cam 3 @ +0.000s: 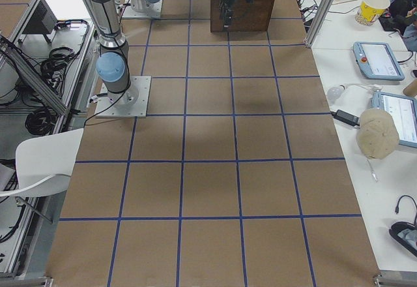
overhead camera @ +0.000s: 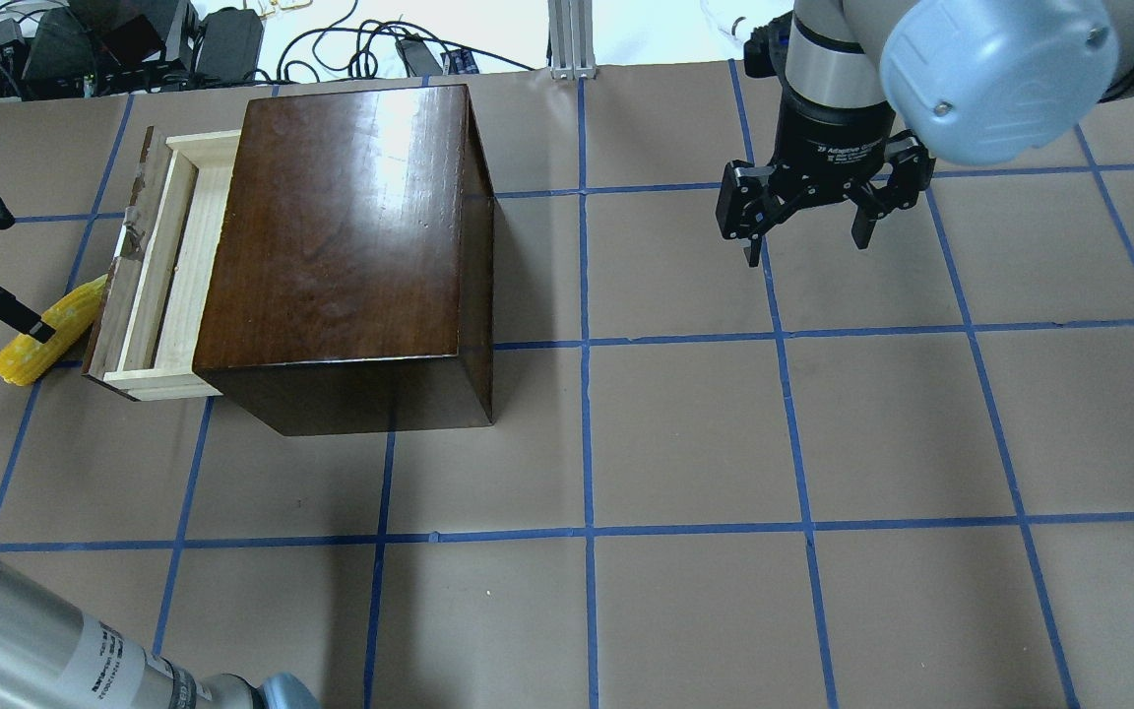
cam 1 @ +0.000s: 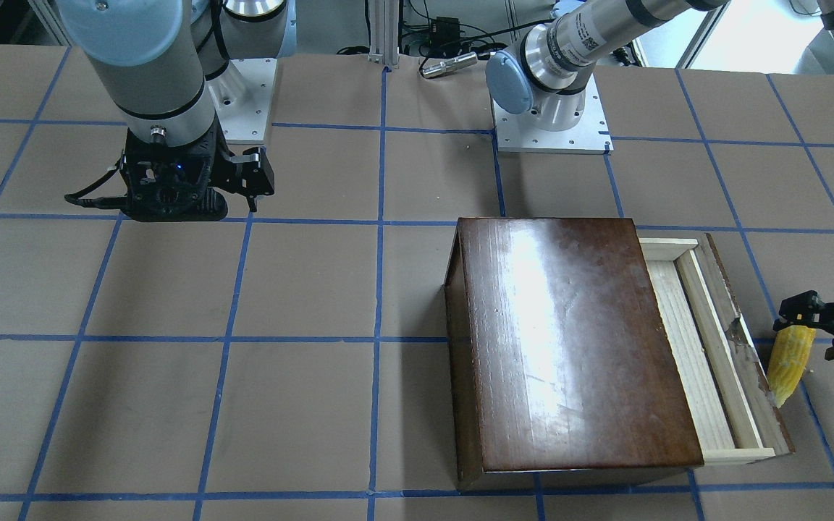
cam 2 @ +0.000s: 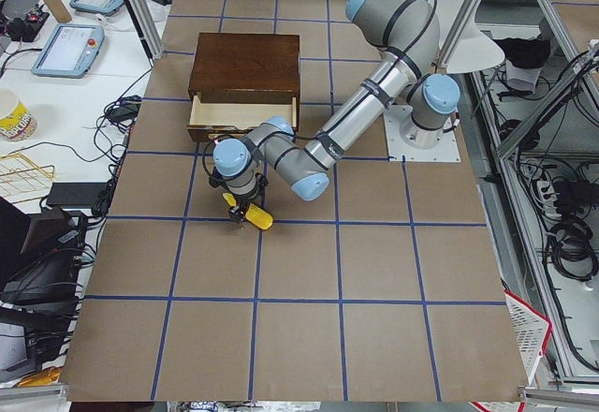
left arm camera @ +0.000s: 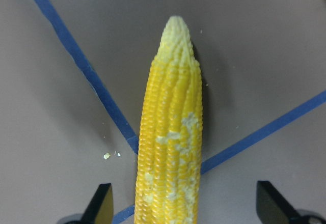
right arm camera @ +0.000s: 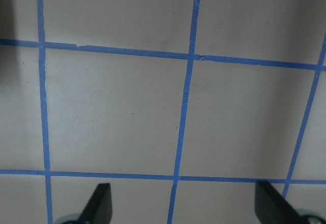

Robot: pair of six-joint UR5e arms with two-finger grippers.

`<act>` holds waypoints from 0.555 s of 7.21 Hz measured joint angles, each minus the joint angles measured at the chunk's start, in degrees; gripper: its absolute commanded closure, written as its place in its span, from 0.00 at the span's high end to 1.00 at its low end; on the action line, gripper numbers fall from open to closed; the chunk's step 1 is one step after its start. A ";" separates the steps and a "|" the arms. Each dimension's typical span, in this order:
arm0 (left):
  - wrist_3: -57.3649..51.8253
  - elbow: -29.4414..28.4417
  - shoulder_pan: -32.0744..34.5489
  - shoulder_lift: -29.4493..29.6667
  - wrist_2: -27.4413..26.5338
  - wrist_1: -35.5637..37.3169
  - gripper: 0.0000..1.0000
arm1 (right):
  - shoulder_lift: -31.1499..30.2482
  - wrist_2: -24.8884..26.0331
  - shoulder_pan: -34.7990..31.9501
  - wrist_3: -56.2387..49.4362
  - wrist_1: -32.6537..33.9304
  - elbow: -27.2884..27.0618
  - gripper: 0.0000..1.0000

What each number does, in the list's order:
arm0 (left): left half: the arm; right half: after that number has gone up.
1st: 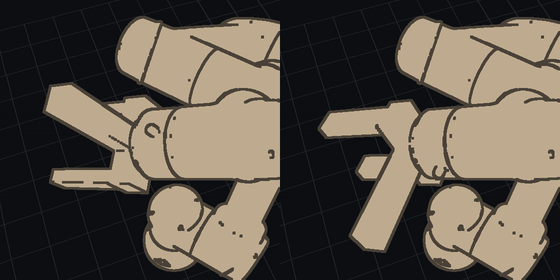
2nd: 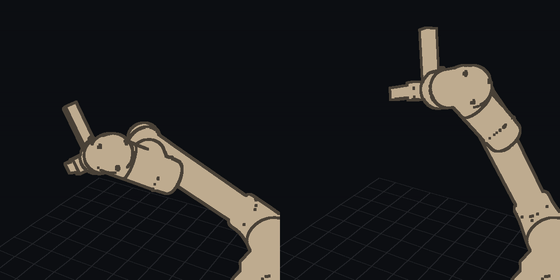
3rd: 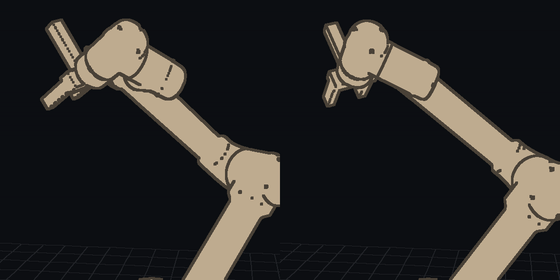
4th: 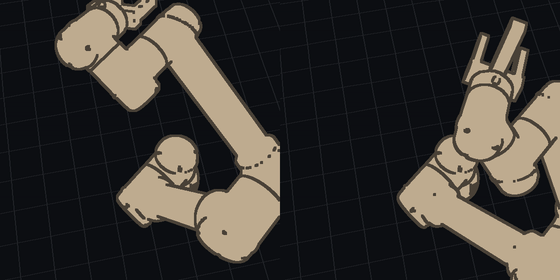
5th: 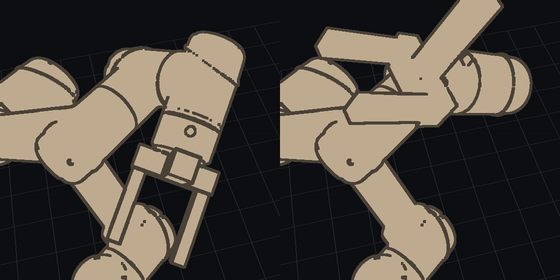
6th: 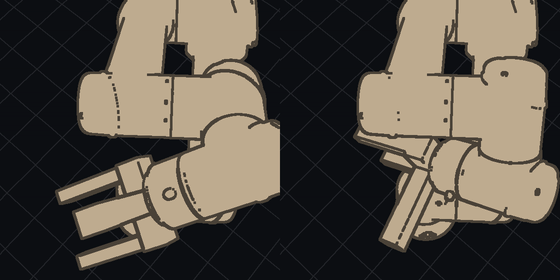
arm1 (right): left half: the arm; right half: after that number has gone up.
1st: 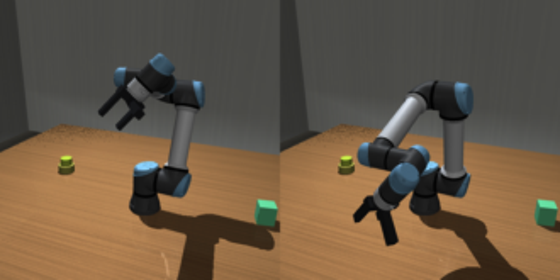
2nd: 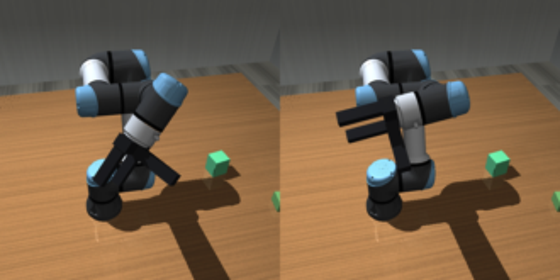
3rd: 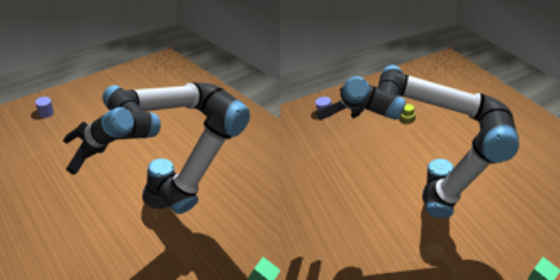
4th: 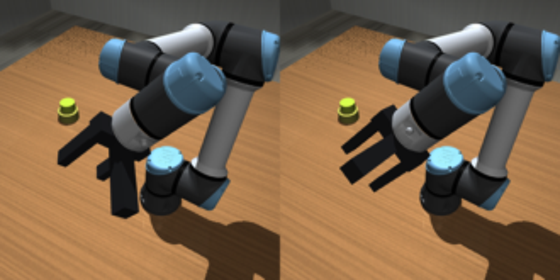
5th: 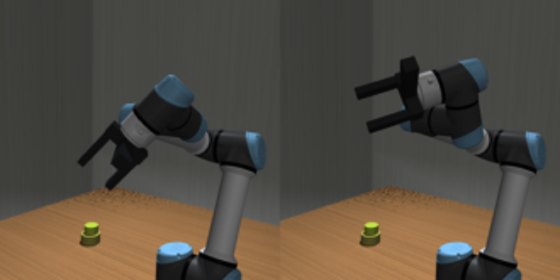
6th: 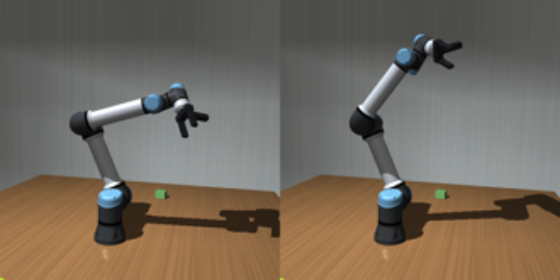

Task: Open drawer and put corn inside
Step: 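Grasp the yellow corn cob with the left gripper and lift it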

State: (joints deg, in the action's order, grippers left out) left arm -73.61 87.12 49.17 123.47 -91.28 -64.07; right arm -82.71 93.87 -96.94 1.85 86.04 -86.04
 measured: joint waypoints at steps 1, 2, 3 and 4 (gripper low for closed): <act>-0.42 0.08 -0.02 0.58 -0.20 0.17 1.00 | 0.00 0.00 0.00 0.00 0.00 0.00 1.00; -0.65 0.08 -0.04 1.11 -0.27 0.26 0.66 | 0.00 0.00 0.00 0.00 0.00 0.00 1.00; -0.79 -0.09 -0.04 1.56 -0.28 0.36 0.29 | 0.00 0.00 0.00 0.00 0.00 0.00 1.00; -0.85 -0.45 -0.07 1.97 -0.25 0.67 0.05 | 0.00 0.00 0.00 0.00 0.00 0.00 1.00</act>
State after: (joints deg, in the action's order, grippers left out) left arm -74.45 86.67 49.10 125.44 -91.52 -63.40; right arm -82.71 93.87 -96.94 1.84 86.05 -86.05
